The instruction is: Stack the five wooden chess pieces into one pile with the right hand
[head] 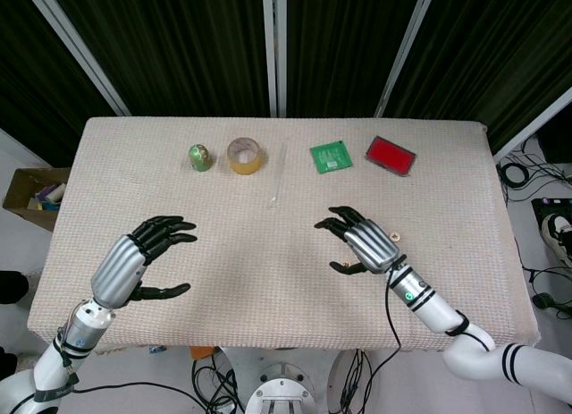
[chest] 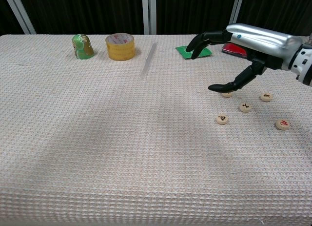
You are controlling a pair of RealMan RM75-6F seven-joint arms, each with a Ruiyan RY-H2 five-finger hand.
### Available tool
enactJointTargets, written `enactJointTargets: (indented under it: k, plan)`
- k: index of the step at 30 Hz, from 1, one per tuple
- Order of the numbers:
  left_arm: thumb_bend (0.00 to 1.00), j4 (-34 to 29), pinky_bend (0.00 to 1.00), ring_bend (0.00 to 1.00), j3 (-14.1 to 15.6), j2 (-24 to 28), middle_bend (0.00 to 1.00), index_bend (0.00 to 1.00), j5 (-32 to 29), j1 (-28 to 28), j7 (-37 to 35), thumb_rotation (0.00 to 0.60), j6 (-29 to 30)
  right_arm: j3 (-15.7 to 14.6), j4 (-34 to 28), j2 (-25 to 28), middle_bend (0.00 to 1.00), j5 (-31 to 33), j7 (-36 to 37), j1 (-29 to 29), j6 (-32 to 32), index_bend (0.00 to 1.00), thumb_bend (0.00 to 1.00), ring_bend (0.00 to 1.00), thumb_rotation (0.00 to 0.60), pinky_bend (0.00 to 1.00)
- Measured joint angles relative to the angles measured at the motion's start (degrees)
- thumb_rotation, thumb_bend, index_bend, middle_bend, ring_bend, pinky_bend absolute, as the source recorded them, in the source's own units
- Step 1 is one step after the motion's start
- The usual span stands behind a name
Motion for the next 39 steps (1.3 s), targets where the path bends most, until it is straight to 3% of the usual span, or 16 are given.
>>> enactJointTargets:
  k: [8,19,28,39]
  plan:
    - [0.0,1.12,0.23,0.17,0.43,-0.47,0.22,0.28,-1.59,-1.01,-0.14,0.6,-1.6,-0.24,0.52,-0.65,0.27,1.77,-2.88,1.57,-1.83,0.21,0.19,0.07,0.6,0.15]
    - [0.0,0.8,0.23,0.17,3.02,-0.23,0.22,0.28,-2.64,0.38,1.94,0.6,-2.02,-5.7,-2.86,3.93,0.22,3.25,-9.32,-0.05,-4.7,0.34,0.25,0.06,0.6,0.15]
    - [0.0,0.66,0.23,0.17,4.7,0.29,0.22,0.28,-4.02,0.85,2.06,0.6,-3.83,-7.43,1.83,0.38,0.22,5.87,-16.73,-1.07,-5.5,0.39,0.28,0.05,0.6,0.15]
    - [0.0,1.1,0.23,0.17,5.04,0.42,0.21,0.28,-4.62,0.88,1.15,0.6,-4.2,-7.35,5.82,-2.47,0.22,5.94,-17.34,-1.07,-4.49,0.39,0.3,0.05,0.6,0.15]
